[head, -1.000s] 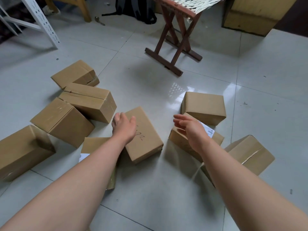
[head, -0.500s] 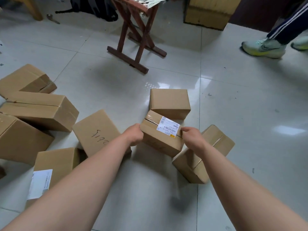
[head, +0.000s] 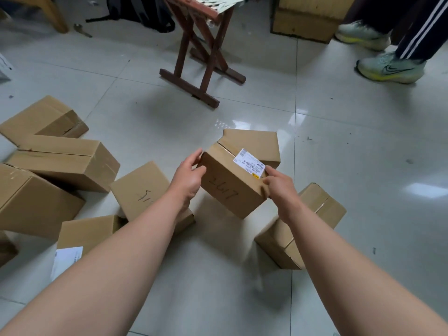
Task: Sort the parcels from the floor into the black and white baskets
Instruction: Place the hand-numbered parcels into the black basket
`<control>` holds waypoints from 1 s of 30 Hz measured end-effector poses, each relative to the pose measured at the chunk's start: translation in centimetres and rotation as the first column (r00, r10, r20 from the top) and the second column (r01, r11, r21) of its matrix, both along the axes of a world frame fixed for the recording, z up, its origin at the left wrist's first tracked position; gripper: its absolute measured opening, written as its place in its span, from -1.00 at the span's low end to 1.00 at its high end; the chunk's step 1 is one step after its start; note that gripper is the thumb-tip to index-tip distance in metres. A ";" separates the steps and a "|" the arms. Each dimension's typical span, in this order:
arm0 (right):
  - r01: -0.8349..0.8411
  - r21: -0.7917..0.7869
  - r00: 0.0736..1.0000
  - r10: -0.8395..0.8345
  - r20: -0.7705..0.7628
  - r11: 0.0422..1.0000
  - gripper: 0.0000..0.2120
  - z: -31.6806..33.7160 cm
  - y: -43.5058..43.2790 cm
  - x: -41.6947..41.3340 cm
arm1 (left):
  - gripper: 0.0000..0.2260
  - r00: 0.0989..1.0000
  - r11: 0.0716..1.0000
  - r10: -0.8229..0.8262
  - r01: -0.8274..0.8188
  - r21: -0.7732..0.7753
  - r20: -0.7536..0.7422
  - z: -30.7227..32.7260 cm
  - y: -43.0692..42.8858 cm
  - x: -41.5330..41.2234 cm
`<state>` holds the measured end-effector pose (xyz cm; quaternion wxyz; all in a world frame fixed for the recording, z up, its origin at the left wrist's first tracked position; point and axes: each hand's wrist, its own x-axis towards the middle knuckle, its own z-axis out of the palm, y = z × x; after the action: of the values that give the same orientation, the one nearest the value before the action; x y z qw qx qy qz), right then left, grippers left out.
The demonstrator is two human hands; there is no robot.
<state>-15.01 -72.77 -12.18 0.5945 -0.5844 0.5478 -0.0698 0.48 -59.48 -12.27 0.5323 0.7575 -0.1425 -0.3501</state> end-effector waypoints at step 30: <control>-0.405 0.404 0.908 0.413 0.072 0.820 -0.39 -3.7 8.9 10.9 | -0.38 0.764 0.937 0.345 -0.312 0.156 -0.546 0.1 15.2 5.1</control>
<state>-4.12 -63.89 -15.92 0.6996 -0.5508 0.4175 0.1814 5.53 -44.30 -12.14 0.5817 0.6474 0.1660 -0.4636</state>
